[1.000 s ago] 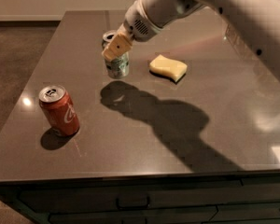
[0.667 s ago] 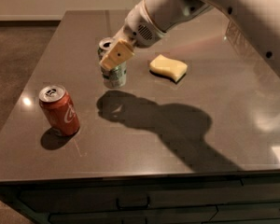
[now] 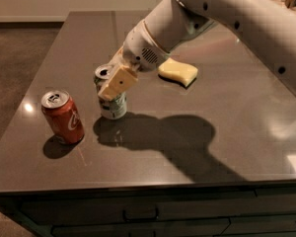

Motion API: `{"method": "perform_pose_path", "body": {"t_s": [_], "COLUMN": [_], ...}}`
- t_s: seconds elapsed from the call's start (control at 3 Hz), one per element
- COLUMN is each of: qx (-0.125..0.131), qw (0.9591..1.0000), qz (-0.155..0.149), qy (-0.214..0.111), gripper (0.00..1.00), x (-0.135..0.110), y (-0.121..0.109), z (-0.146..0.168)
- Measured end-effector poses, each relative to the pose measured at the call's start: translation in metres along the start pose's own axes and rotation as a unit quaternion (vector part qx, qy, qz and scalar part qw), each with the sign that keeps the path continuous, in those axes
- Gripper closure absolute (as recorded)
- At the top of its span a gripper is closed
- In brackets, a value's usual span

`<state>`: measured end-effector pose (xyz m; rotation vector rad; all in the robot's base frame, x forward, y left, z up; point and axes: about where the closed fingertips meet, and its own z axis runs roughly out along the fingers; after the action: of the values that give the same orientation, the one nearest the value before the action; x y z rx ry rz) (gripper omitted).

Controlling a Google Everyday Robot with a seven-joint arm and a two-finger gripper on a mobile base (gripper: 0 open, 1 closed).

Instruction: Move 7up can near coke can

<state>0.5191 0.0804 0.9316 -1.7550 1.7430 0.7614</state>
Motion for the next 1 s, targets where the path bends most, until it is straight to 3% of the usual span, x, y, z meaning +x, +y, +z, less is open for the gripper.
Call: {"method": "perform_pose_path", "body": {"t_s": [0.67,1.0], "qx": [-0.020,-0.017], "qw": [0.9989,0.9988], "qz": [-0.042,-0.045], "qy": [0.004,0.004], "gripper": [0.37,0.14], "x": [-0.004,-0.001], "y": [0.031,0.034], "z": [0.032,0.041]}}
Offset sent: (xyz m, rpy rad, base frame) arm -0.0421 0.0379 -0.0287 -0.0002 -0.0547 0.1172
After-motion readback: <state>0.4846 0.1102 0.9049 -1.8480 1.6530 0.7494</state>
